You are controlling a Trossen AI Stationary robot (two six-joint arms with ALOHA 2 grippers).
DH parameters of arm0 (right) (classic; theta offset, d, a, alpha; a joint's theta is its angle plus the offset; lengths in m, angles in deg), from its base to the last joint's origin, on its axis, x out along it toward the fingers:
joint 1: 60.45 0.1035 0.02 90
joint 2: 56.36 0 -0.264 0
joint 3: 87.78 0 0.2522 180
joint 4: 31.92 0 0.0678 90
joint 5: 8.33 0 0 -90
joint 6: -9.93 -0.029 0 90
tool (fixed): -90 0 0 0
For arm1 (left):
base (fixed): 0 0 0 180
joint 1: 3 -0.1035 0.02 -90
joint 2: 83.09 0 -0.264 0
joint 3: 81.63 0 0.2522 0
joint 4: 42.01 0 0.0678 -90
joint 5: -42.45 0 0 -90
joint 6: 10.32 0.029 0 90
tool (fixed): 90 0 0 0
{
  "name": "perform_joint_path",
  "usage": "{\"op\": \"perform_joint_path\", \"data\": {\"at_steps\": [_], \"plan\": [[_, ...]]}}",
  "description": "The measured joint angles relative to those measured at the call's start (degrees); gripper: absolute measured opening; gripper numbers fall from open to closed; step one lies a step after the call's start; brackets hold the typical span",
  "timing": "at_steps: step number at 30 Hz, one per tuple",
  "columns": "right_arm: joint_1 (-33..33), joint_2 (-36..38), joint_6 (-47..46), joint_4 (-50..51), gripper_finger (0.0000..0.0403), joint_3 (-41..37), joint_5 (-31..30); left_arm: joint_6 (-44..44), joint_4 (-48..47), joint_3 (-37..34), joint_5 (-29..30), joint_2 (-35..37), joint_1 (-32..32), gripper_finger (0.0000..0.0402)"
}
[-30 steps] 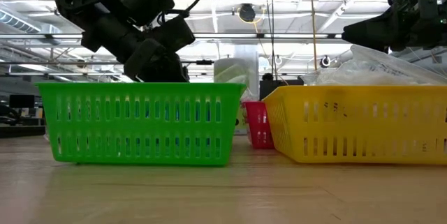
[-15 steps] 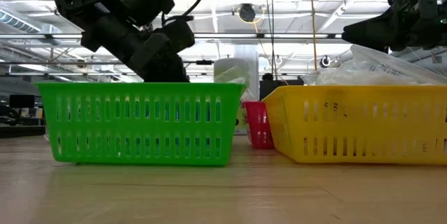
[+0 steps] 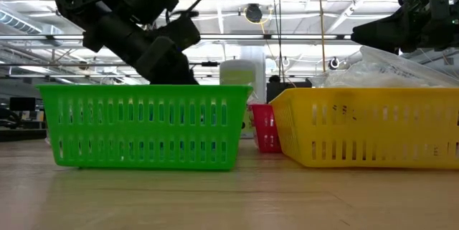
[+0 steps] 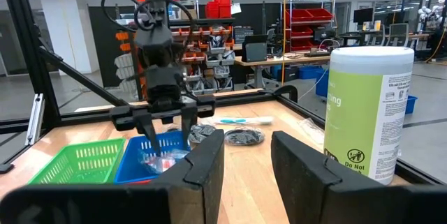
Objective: Pick & Place Travel size toiletries
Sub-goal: Put the blue toothbrush into the blue basket, then put the green toothbrush into the blue basket
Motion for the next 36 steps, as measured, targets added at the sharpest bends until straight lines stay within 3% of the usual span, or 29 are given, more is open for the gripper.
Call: {"op": "perform_joint_path", "data": {"at_steps": [9,20,25,29,36], "plan": [[-0.01,-0.01,0.00,0.03,0.0110,0.00,-0.01,2.85,3.03,1.20,-0.11,3.88,1.05,0.0201],[0.00,-0.02,0.00,0.02,0.0110,-0.01,-0.02,1.20,-1.81,1.20,1.51,18.74,-0.88,0.0181],[-0.01,0.00,0.00,-0.02,0.0110,-0.01,-0.02,0.78,-11.13,1.20,14.28,26.07,-2.61,0.0173],[-0.01,0.00,0.00,0.00,0.0110,-0.01,-0.02,-6.38,-18.74,1.20,26.44,29.99,-3.67,0.0165],[0.01,0.00,0.00,-0.01,0.0110,0.00,-0.02,-9.93,-27.79,1.20,44.35,31.63,-6.67,0.0156]]}}
